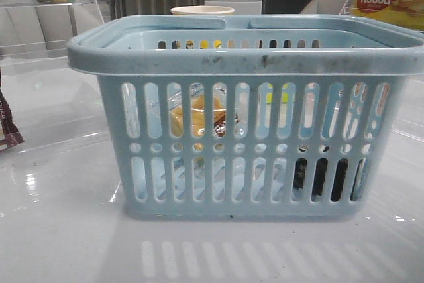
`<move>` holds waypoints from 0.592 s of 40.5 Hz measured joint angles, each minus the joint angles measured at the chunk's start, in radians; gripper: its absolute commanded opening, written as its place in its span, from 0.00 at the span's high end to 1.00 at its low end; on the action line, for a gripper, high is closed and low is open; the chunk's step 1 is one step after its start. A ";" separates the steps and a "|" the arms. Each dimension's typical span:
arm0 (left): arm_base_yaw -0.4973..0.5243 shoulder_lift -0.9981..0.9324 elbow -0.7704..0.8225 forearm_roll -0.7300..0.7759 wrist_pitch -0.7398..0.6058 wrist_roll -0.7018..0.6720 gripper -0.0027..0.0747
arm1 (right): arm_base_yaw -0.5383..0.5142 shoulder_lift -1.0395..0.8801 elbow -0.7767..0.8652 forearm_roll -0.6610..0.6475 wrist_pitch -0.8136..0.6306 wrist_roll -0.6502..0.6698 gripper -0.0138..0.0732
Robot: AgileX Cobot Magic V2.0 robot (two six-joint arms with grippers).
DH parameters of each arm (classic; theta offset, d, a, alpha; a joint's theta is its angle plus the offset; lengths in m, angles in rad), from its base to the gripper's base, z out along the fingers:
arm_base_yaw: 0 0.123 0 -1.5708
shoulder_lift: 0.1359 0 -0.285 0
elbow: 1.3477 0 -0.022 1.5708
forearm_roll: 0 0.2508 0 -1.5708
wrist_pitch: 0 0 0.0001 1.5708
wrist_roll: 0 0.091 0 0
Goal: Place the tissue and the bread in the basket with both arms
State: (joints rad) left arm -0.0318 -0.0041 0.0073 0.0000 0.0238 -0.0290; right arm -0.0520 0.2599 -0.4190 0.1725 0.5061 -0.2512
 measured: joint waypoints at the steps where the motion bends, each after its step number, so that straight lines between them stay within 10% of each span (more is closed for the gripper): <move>1: 0.000 0.000 0.000 0.000 0.000 0.000 0.85 | -0.008 -0.024 0.025 0.000 -0.011 0.000 0.78; 24: 0.000 0.000 0.000 0.000 0.000 0.000 0.85 | 0.010 -0.270 0.447 0.011 -0.373 0.000 0.78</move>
State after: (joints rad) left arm -0.0318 -0.0041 0.0073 0.0000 0.0238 -0.0290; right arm -0.0419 -0.0106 0.0284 0.1839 0.1336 -0.2512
